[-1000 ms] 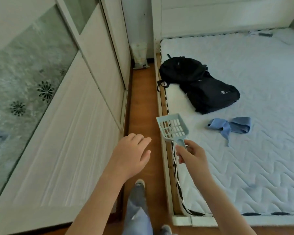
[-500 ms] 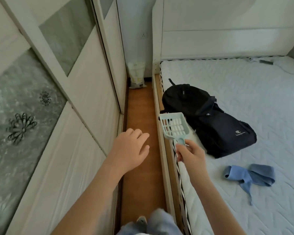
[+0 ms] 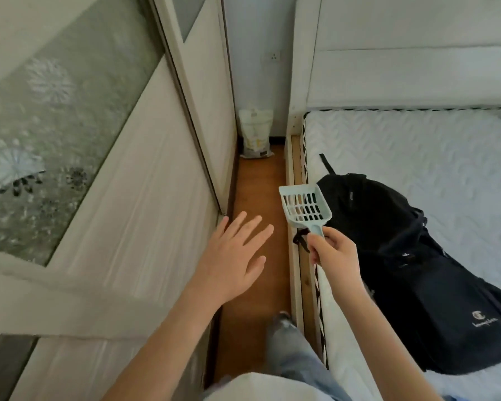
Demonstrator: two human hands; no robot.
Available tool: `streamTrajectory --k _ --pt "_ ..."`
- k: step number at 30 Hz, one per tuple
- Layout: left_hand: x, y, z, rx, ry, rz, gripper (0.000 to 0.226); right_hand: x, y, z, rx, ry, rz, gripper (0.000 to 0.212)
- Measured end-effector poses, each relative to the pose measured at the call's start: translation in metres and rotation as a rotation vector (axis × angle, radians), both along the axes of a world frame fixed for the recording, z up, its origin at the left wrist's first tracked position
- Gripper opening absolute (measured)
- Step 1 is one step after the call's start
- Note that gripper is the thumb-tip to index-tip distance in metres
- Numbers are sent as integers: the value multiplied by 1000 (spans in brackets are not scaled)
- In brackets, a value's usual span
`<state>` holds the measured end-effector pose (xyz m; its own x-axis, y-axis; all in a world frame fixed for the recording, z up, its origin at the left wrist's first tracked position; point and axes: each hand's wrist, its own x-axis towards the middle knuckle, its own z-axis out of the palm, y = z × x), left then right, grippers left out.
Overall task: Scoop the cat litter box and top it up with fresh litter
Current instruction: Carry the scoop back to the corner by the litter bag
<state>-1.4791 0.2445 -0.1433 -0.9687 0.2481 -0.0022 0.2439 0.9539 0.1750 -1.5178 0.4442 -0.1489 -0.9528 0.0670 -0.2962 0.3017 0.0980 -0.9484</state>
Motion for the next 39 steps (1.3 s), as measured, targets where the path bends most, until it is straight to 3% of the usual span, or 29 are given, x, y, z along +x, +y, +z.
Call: streamTrajectory --k 7,17,24,31,39 --pt "-145 -14 12 -30 -44 14 57 -152 -12 16 6 23 6 23" --pt "-350 -76 -25 17 -58 51 56 -351 -61 -18 -8 -50 -13 28" --pt "-506 -123 -21 7 -41 17 60 -490 -94 -2 -14 -25 -59 7" --pt "-641 -135 -19 -10 -78 19 59 -622 -109 -10 -36 -67 -58 18" --pt "-790 -127 -44 -25 -137 62 56 -783 -114 -40 -37 -118 21 11"
